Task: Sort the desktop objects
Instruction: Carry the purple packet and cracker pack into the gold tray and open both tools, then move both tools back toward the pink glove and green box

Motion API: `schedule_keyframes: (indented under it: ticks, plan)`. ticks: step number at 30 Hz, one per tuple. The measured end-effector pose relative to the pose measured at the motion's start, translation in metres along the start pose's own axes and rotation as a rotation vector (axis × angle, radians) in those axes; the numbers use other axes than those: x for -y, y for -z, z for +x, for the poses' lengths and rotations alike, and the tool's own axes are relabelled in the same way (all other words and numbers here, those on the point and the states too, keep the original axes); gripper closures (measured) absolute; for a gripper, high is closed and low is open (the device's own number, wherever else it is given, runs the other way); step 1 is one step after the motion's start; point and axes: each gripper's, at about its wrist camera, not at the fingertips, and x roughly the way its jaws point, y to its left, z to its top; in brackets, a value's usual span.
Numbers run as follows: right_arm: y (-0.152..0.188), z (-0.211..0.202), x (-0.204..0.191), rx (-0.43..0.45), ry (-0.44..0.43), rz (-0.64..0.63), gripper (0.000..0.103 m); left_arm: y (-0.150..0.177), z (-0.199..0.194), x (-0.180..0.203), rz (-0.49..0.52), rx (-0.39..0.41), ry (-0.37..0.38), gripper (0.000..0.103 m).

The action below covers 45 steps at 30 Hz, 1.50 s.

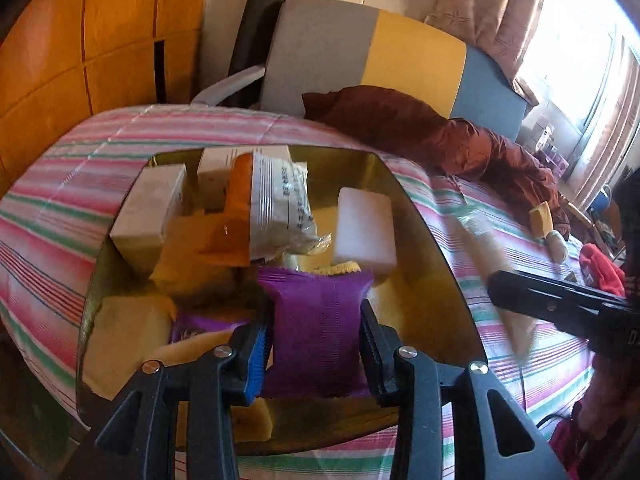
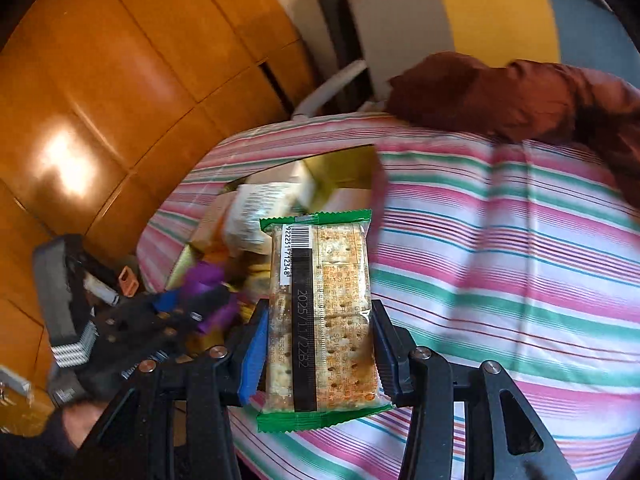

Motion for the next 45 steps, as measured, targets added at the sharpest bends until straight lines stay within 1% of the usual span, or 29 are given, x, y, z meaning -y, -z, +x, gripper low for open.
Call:
schedule_keyframes:
  ticks: [1,2,8,13,21,30,35,45]
  plan:
    - [-0.001,0.004,-0.002,-0.006,-0.011,0.003,0.051,0.001,0.001,-0.002,-0.009,-0.003,-0.002,0.057]
    - [-0.001,0.009,-0.006,-0.01,-0.02,0.004,0.05,0.002,0.0,-0.004,-0.015,0.002,-0.006,0.057]
    - [0.007,0.021,-0.015,-0.039,-0.001,-0.009,0.046,0.006,-0.002,-0.009,-0.018,0.002,-0.014,0.056]
    - [0.017,0.018,-0.009,-0.051,0.025,-0.005,0.04,0.008,-0.007,-0.003,0.006,0.013,-0.038,0.056]
    - [0.028,0.004,-0.005,-0.035,0.072,-0.015,0.033,0.001,-0.025,0.005,0.038,0.062,-0.065,0.056]
    - [0.035,-0.009,-0.008,-0.019,0.125,-0.055,0.032,0.0,-0.038,0.017,0.076,0.091,-0.077,0.056]
    - [0.036,-0.018,-0.005,-0.012,0.155,-0.075,0.031,0.0,-0.041,0.025,0.107,0.096,-0.071,0.056]
    - [0.042,-0.034,0.028,-0.016,0.234,-0.044,0.03,0.0,-0.041,0.044,0.163,0.093,-0.05,0.056]
